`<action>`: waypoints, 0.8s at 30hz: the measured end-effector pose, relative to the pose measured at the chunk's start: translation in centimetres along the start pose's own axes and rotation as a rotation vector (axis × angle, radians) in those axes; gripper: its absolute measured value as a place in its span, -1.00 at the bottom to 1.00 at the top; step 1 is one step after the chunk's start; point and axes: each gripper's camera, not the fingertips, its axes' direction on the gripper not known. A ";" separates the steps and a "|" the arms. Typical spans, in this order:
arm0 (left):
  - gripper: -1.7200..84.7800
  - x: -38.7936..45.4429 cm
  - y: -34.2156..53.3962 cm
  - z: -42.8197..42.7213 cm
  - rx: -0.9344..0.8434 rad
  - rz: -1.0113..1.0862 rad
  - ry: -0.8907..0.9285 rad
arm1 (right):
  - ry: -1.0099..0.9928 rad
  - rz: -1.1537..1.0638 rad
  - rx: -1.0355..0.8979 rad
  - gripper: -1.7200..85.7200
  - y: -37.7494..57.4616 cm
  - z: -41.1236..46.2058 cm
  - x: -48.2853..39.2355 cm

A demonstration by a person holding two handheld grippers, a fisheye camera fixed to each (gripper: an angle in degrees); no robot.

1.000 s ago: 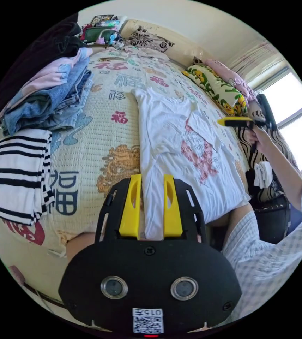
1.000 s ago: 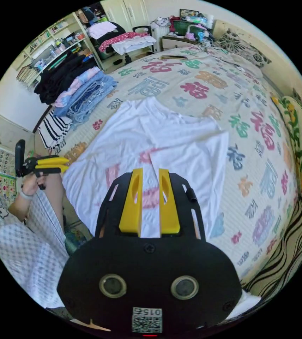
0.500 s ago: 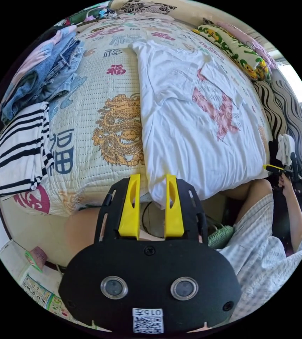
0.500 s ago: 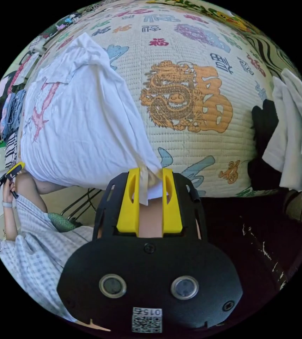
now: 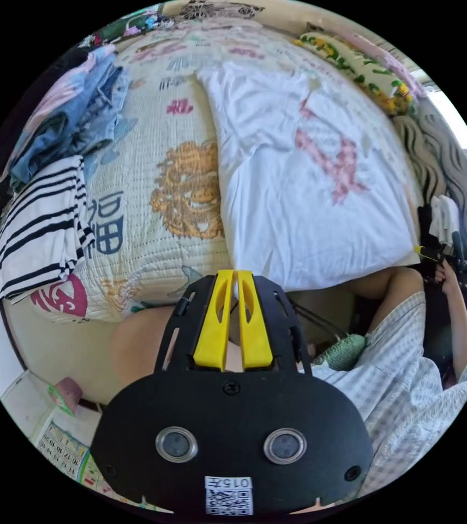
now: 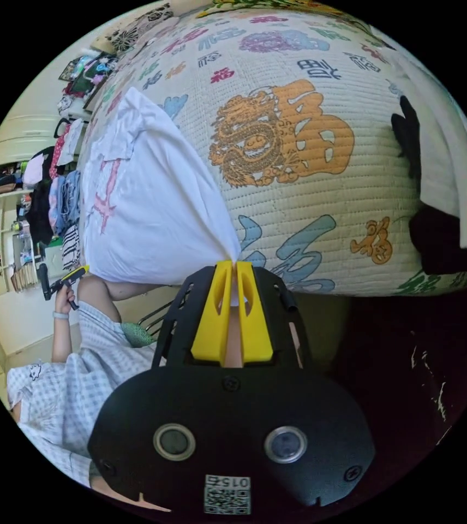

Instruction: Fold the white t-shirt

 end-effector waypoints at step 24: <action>-0.72 -5.7 -25.2 -13.4 0.331 0.193 0.071 | 0.110 -0.532 0.211 -0.74 -26.8 -10.4 -30.9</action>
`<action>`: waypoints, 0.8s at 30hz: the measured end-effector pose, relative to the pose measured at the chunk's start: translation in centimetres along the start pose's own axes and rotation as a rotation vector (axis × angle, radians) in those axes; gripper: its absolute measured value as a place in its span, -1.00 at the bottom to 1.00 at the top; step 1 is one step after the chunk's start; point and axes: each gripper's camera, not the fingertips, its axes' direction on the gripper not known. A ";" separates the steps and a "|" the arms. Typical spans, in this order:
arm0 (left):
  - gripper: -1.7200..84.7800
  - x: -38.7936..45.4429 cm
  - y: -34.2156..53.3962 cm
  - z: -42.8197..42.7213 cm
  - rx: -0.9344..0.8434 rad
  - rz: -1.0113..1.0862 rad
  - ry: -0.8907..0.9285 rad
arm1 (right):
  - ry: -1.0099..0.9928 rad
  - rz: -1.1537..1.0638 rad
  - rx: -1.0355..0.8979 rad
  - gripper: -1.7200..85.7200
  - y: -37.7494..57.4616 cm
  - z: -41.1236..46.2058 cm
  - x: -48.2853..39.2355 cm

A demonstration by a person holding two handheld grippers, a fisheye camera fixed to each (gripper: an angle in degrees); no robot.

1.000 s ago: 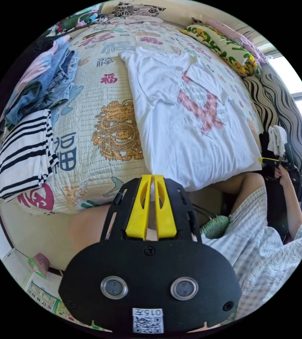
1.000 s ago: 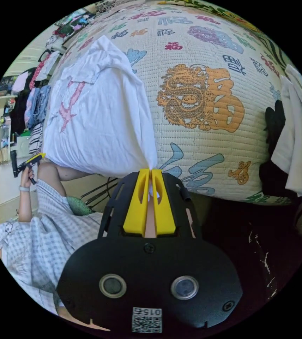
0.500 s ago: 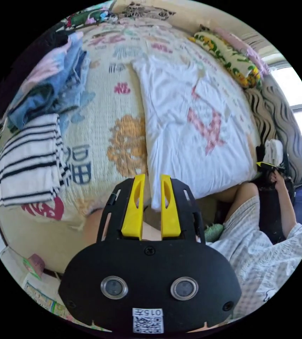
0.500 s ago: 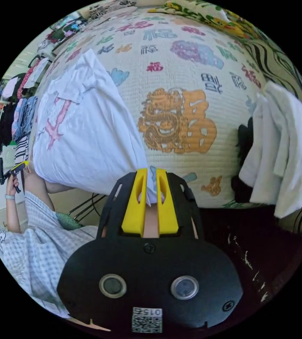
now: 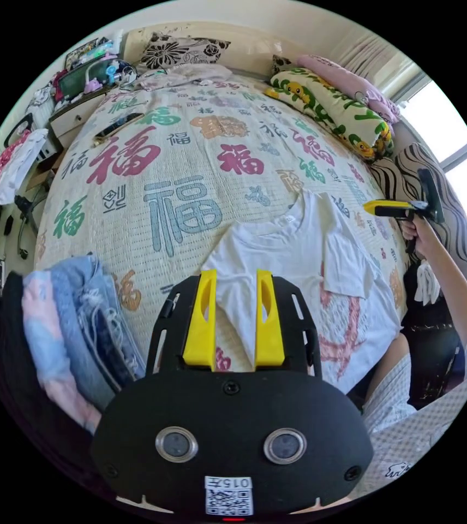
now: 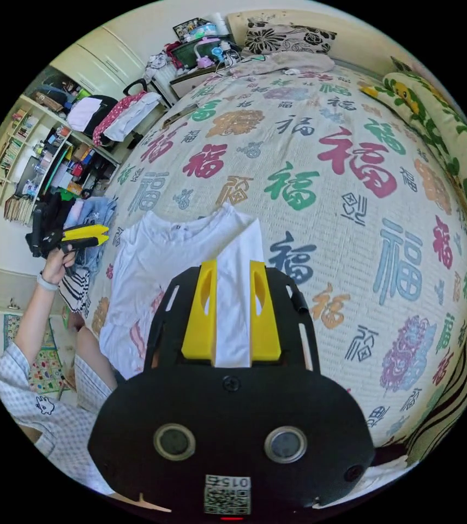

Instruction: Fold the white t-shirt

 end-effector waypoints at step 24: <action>-0.97 2.3 -6.0 -0.2 -0.007 0.213 -0.066 | 0.362 -0.222 -0.129 -0.98 -3.9 -3.9 -3.8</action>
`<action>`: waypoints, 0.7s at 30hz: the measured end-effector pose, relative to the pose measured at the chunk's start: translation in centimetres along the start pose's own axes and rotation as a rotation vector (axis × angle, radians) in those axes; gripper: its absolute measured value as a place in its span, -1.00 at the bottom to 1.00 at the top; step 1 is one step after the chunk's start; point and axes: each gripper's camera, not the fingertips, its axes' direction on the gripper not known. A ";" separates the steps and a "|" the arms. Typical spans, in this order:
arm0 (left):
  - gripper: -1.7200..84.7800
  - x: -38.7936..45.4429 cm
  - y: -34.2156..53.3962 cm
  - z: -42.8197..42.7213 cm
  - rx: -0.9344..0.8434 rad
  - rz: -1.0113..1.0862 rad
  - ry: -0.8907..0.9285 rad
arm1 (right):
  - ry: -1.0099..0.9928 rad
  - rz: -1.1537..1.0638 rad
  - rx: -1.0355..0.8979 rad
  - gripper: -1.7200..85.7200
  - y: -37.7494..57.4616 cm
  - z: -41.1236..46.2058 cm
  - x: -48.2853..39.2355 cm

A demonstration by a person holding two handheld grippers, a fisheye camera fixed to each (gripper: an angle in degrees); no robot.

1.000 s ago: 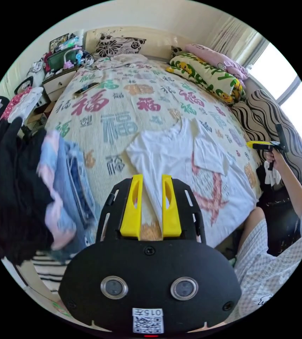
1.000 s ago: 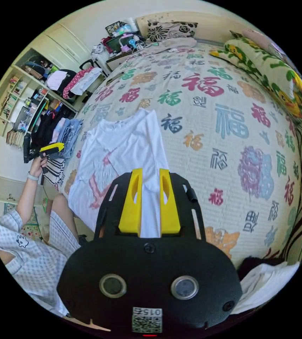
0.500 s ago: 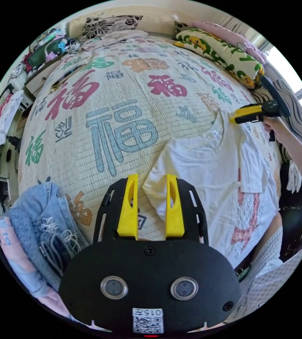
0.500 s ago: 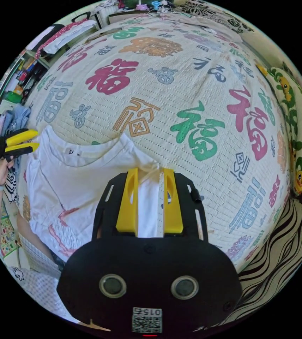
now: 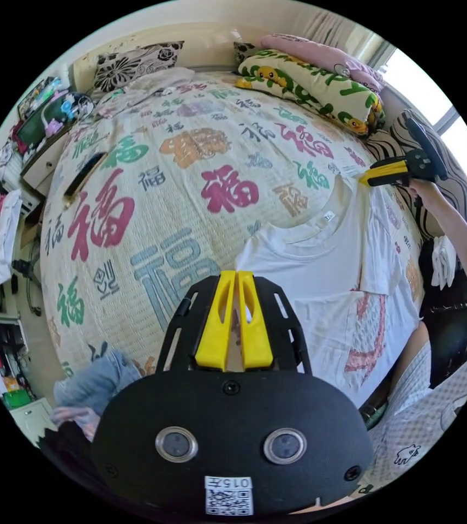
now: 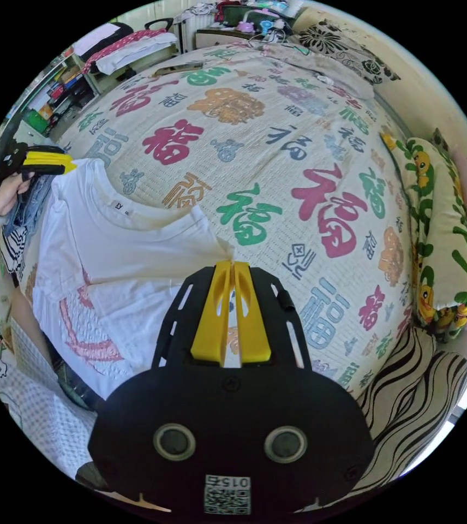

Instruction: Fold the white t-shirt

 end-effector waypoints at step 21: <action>-0.96 3.3 5.1 -2.5 0.391 0.137 -0.048 | -0.152 0.178 0.347 -0.98 16.3 -3.6 4.5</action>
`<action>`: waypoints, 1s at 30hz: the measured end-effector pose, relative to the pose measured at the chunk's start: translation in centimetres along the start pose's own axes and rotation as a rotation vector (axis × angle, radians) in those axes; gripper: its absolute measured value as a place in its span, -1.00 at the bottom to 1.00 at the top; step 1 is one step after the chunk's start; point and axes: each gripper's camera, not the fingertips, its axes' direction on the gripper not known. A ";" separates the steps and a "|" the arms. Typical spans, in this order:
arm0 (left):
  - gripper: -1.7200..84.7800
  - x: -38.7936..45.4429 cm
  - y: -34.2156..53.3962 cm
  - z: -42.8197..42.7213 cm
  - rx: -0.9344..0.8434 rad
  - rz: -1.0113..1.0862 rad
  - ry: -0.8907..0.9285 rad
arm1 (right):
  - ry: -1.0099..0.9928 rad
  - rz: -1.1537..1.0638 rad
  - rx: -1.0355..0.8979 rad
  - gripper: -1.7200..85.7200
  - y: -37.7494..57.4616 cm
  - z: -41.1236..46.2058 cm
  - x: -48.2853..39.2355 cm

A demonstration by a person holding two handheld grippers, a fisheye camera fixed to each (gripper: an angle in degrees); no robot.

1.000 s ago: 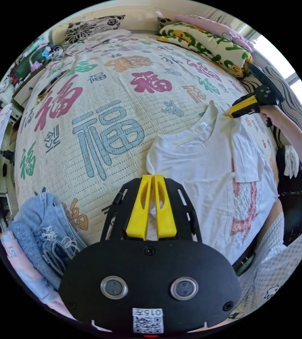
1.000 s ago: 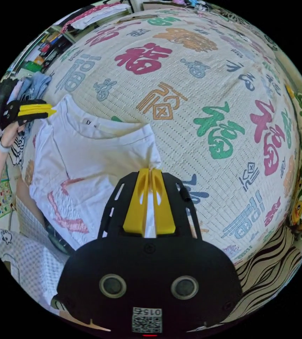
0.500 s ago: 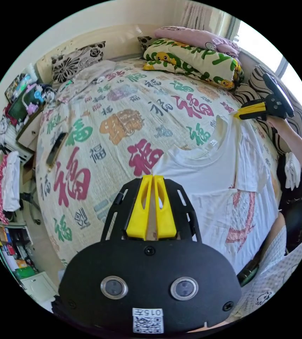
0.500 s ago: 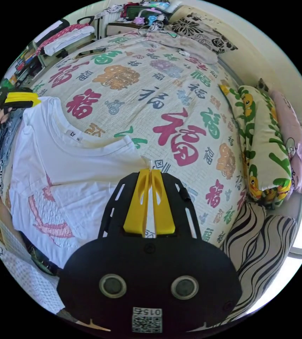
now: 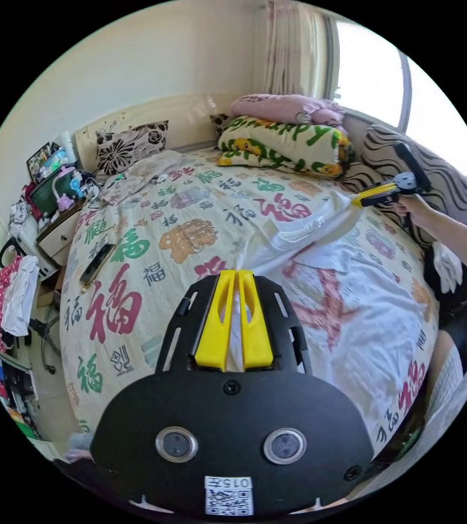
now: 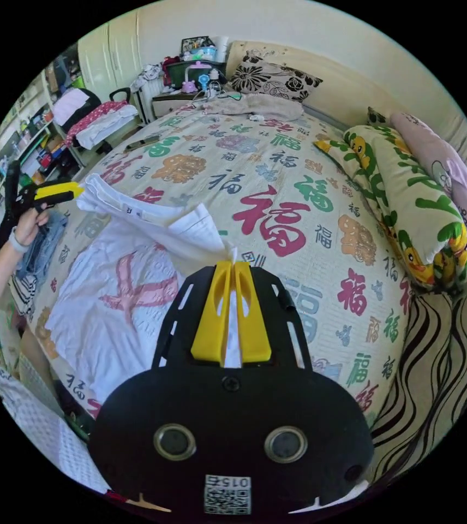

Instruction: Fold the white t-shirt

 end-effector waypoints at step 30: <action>-0.92 12.7 20.2 4.6 -0.320 -0.399 0.247 | -0.197 0.289 -0.260 -0.96 31.3 3.1 -3.2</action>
